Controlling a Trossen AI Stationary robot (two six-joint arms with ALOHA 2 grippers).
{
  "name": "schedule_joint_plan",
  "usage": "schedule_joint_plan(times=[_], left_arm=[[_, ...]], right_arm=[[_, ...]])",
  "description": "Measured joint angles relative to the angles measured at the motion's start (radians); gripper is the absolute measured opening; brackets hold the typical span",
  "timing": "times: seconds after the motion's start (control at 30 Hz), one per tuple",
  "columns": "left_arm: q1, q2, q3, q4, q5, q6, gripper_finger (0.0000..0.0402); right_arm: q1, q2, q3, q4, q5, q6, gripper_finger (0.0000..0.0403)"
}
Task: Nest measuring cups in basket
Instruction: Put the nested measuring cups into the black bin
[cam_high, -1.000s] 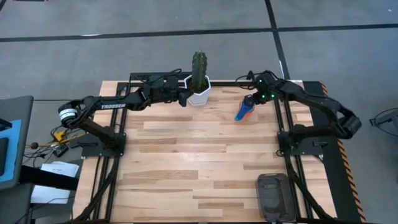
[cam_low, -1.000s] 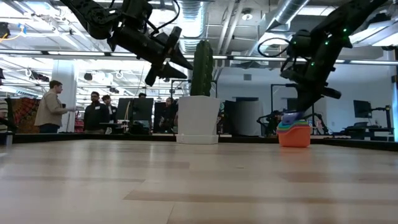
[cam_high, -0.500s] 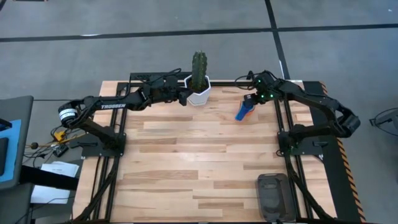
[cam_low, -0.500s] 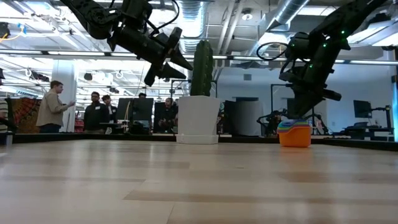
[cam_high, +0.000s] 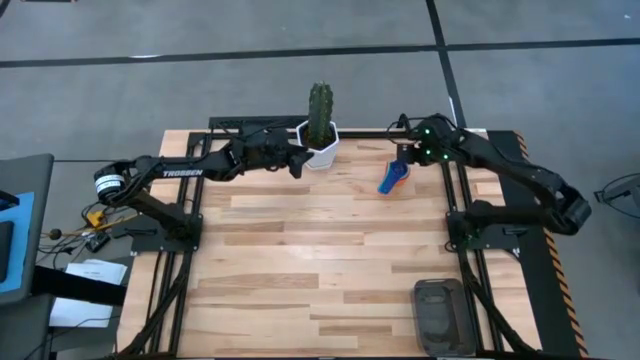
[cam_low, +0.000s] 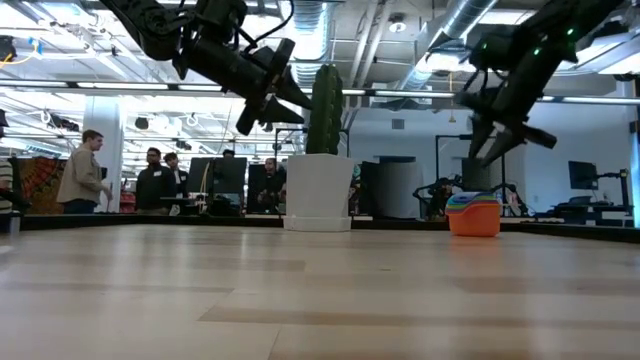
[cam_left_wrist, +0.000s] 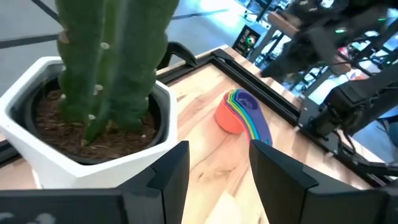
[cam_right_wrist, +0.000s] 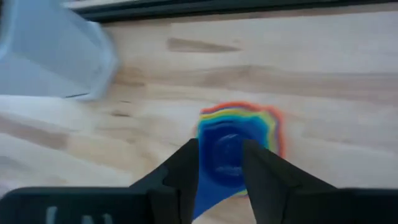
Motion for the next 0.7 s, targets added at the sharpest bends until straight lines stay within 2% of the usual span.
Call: schedule_joint_plan(times=[0.1,0.17,0.37,0.57,0.7], left_arm=[[0.005,0.000,0.000,-0.005,0.017,0.013,0.0155],[0.008,0.000,0.000,-0.006,0.031,0.036,0.0155],[0.008,0.000,0.000,-0.053,0.078,0.128,0.0155],[0.006,0.000,0.000,-0.158,0.065,0.239,0.0155],[0.006,0.000,0.000,-0.191,0.025,0.292,0.0155]], right_arm=[[0.070,-0.047,0.000,-0.001,0.007,0.060,0.0167],[0.140,-0.052,0.000,-0.019,0.050,0.134,0.0186],[0.359,-0.037,0.000,-0.178,0.199,0.508,0.0237],[0.535,-0.006,0.000,-0.144,0.292,0.817,0.0244],[0.566,0.053,0.000,-0.123,0.299,0.858,0.0245]])
